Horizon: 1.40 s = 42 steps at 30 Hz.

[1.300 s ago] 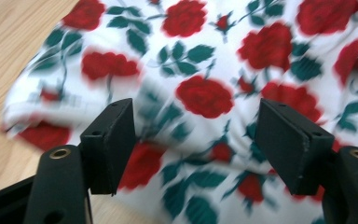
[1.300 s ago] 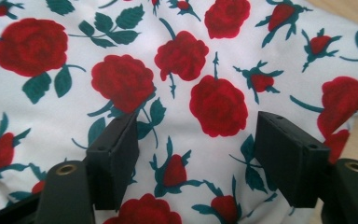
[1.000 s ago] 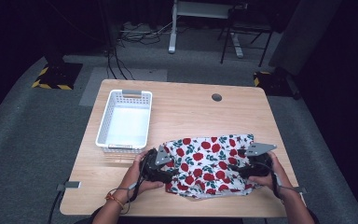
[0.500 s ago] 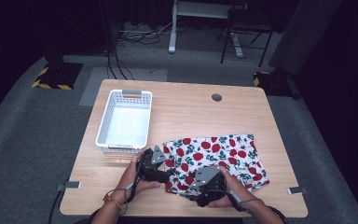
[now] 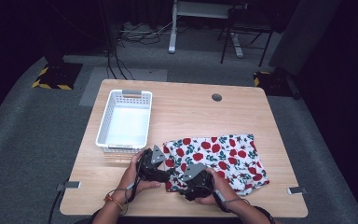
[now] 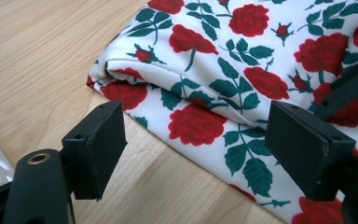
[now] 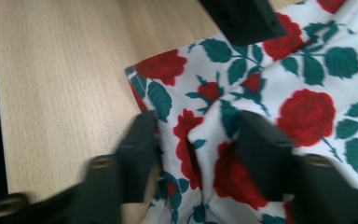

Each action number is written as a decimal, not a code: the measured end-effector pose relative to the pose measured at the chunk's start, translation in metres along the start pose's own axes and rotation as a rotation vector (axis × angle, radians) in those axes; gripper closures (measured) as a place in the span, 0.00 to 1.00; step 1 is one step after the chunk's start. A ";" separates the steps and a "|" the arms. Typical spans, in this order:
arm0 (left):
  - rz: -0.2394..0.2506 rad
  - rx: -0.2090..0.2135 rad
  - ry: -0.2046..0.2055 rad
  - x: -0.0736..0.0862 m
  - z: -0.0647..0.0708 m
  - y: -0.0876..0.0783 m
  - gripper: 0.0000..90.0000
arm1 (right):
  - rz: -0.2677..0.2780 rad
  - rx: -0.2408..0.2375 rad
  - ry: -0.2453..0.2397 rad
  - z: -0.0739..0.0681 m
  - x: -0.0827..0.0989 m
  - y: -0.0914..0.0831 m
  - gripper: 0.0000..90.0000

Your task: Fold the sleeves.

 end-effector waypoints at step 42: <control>-0.063 0.063 -0.002 0.003 -0.001 0.012 0.83 | 0.059 -0.025 -0.115 -0.029 0.015 -0.012 0.96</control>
Point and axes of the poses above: each handheld gripper's, and its own axes: y roughly forward along the jaws, x roughly out of its underside, z roughly to its right, the point moved 2 cm from there along y, roughly forward along the jaws, and after that the axes turned 5 degrees about -z, right-handed, at the moved point
